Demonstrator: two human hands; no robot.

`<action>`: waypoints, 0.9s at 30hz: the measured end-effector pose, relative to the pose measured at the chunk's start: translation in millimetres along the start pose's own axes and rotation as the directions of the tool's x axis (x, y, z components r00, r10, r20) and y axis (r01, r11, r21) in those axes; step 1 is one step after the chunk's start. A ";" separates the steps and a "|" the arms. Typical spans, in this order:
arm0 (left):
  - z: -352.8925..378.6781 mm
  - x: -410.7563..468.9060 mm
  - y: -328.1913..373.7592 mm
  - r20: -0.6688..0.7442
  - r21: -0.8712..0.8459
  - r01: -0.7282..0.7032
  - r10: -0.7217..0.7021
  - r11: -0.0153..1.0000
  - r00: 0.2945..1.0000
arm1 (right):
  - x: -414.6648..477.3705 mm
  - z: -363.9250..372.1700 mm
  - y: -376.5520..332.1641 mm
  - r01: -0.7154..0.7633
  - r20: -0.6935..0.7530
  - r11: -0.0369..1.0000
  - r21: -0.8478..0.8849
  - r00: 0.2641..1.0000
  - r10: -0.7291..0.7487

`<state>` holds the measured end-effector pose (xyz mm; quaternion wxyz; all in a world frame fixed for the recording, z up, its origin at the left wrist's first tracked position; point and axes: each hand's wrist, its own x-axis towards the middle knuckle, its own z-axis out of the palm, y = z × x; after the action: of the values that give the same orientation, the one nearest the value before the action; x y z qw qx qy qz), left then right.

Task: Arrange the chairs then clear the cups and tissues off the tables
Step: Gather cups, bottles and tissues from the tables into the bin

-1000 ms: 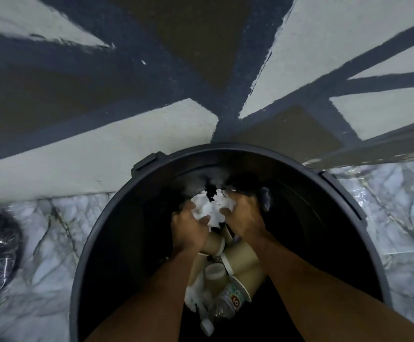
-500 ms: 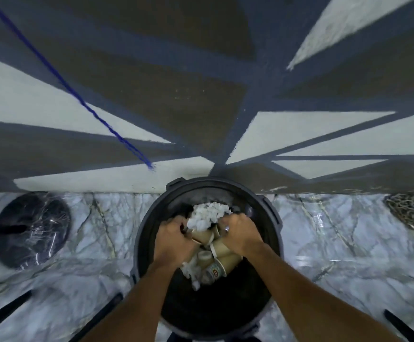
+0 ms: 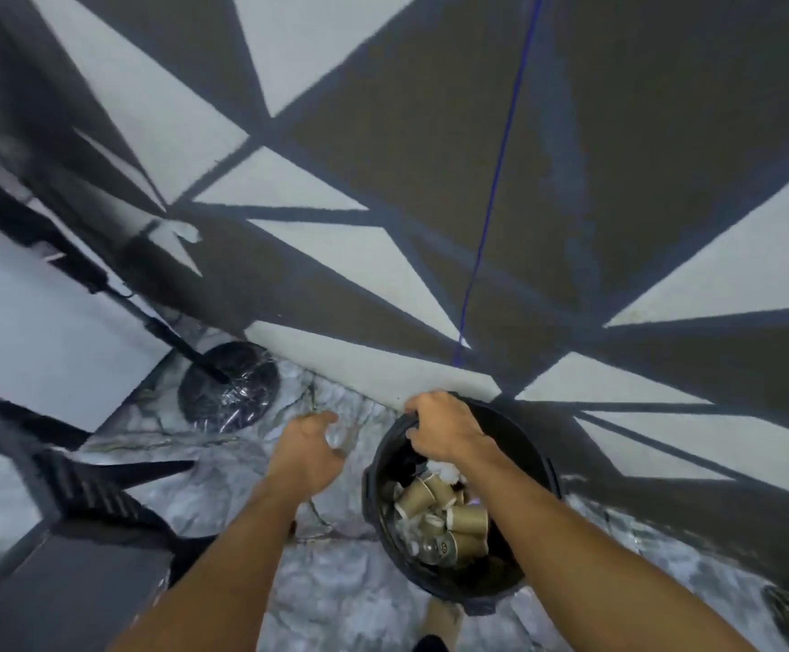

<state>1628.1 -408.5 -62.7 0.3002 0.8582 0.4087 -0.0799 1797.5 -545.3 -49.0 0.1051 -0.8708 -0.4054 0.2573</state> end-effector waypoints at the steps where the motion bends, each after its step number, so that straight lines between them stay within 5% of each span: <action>1: -16.7 -15.1 -16.2 -0.026 0.000 0.016 -0.016 1.000 1.000 | -4.3 0.0 -26.4 0.051 0.005 0.998 -0.028 0.999 -0.051; 12: -124.9 -225.0 -233.7 -0.318 -0.161 0.218 -0.259 0.963 0.912 | -95.0 80.9 -320.6 0.530 0.228 0.813 -0.240 0.845 -0.483; 20: -138.3 -380.7 -354.7 -0.392 -0.389 0.495 -0.625 0.777 0.675 | -166.7 188.7 -482.7 0.823 0.461 0.540 -0.175 0.553 -0.694; 27: -130.7 -443.9 -414.4 -0.365 -0.548 0.585 -0.800 0.598 0.476 | -200.1 250.3 -569.0 0.923 0.558 0.375 -0.088 0.358 -0.749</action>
<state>1013.4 -421.5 26.1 0.2472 0.5239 0.8026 0.1422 1185.2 -334.5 34.9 -0.0432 -0.4489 -0.8534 0.2615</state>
